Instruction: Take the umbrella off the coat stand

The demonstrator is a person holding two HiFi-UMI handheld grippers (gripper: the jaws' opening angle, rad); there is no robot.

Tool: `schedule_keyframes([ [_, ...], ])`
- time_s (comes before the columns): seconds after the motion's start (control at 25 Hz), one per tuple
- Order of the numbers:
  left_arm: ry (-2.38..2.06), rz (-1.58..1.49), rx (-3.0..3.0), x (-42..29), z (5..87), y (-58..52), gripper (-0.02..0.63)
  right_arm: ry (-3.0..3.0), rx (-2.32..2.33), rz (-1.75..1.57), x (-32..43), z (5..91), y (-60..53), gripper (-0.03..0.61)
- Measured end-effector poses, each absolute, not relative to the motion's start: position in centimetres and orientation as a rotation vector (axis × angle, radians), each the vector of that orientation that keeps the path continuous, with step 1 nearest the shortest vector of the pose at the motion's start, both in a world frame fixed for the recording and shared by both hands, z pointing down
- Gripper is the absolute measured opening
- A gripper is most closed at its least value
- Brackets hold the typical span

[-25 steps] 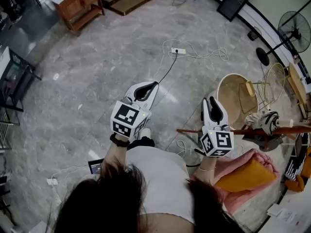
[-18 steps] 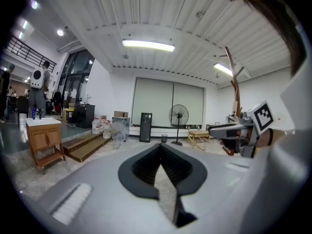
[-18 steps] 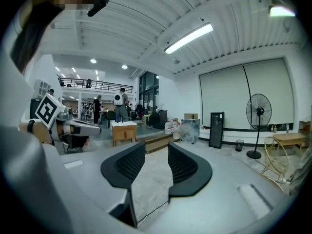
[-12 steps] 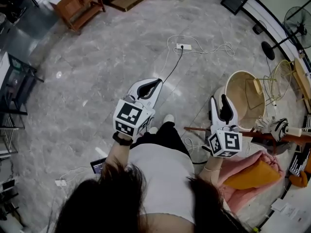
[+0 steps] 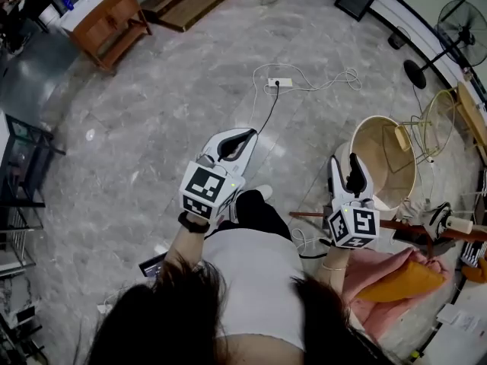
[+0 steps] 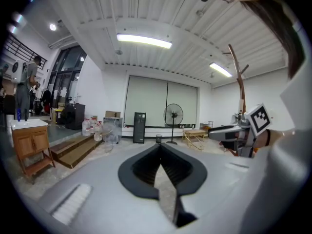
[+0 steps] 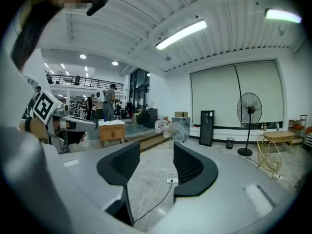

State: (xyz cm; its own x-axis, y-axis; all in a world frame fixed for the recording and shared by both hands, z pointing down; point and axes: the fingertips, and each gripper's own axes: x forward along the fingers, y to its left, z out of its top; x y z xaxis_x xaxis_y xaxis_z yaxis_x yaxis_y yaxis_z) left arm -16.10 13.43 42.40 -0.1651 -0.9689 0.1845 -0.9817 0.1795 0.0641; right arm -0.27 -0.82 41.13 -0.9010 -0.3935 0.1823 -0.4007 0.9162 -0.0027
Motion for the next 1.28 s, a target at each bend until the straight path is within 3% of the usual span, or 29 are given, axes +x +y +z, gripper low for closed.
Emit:
schedule_keyframes([
  [0.56, -1.932, 0.165, 2.359, -16.8, 38.0, -6.0, 0.058, -2.845, 1.136, 0.053, 1.3, 37.5, -13.8, 0.241],
  [1.28, -1.290, 0.116, 2.810, -4.9, 37.4, -18.8, 0.058, -2.590, 1.739, -0.052, 9.8, 34.1, -16.0, 0.259],
])
